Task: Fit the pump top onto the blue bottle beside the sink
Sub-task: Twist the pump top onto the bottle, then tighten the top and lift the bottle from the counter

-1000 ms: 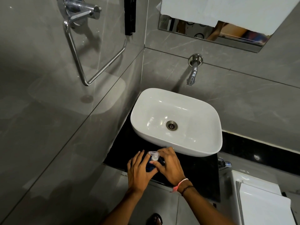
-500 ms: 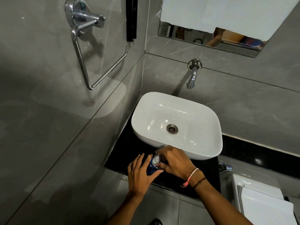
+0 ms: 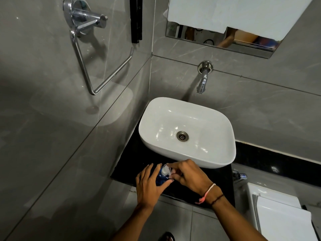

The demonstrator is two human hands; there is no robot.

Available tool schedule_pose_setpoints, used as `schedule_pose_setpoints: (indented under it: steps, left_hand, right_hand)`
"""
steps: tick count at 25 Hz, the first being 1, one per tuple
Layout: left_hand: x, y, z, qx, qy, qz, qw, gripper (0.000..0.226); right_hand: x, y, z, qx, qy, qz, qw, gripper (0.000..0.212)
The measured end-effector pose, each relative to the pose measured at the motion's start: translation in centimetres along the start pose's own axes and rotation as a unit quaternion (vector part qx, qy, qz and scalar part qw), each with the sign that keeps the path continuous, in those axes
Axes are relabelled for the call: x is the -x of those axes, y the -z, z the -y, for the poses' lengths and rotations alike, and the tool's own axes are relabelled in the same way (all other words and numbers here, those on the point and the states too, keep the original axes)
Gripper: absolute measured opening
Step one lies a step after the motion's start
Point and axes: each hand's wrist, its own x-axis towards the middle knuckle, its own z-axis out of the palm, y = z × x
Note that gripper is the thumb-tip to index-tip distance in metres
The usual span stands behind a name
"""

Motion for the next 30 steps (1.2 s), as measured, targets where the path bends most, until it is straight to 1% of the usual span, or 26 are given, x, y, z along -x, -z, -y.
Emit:
schedule_pose_setpoints:
  steps: [4,6,9,10,12,14,17,19,22,24,25,28,29,30]
  left_hand:
    - [-0.1,-0.2,0.2,0.003,-0.004,0.010,1.000,0.072]
    - [0.0,-0.3,0.3,0.000,-0.008,0.011,1.000,0.071]
    - [-0.1,-0.3,0.2,0.005,-0.016,0.008,1.000,0.070]
    - [-0.1,-0.2,0.1,0.008,-0.019,0.003,1.000,0.069]
    - [-0.2,-0.1,0.0,0.010,-0.023,-0.008,1.000,0.069]
    - [-0.2,-0.2,0.1,0.010,-0.025,-0.011,1.000,0.070]
    - [-0.3,-0.2,0.2,0.005,-0.027,-0.005,1.000,0.069]
    - [-0.5,0.1,0.3,0.002,-0.023,-0.002,1.000,0.069]
    - [-1.3,1.1,1.1,-0.002,-0.020,-0.009,1.000,0.068]
    - [-1.9,2.1,2.1,-0.014,-0.022,-0.029,0.999,0.064]
    - [-2.2,2.8,2.9,-0.014,-0.014,-0.034,0.999,0.063]
    - [-3.4,4.3,5.8,-0.011,0.010,-0.035,0.999,0.066]
    - [-3.7,4.8,6.7,-0.010,0.011,-0.035,0.999,0.066]
    - [-4.1,5.0,7.6,-0.010,0.002,-0.043,0.999,0.066]
  right_hand:
    - [-0.6,-0.9,0.9,0.021,-0.024,-0.033,0.999,0.034]
    - [-0.5,-0.9,0.8,-0.003,-0.036,-0.044,0.998,0.039]
    - [0.2,-0.8,0.0,-0.032,-0.051,-0.051,0.997,0.059]
    - [0.4,-0.9,-0.2,-0.034,-0.057,-0.047,0.997,0.061]
    - [0.8,-1.4,-0.5,-0.052,-0.067,-0.033,0.996,0.052]
    - [0.8,-2.2,-0.5,-0.081,-0.069,-0.029,0.994,0.036]
    - [0.4,-3.1,-0.3,-0.090,-0.083,-0.065,0.990,0.020]
    - [-0.1,-3.4,0.1,-0.082,-0.087,-0.078,0.990,0.018]
    - [-1.4,-3.7,0.9,-0.075,-0.072,-0.076,0.992,0.020]
    - [-2.1,-4.0,1.3,-0.060,-0.066,-0.089,0.992,0.026]
    - [-2.1,-4.1,1.2,-0.046,-0.068,-0.108,0.991,0.033]
    - [-1.0,-3.6,-0.5,0.061,-0.056,-0.203,0.976,0.041]
    - [-0.3,-3.3,-1.5,0.096,-0.068,-0.226,0.967,0.047]
    - [0.5,-2.9,-2.4,0.123,-0.090,-0.229,0.961,0.055]
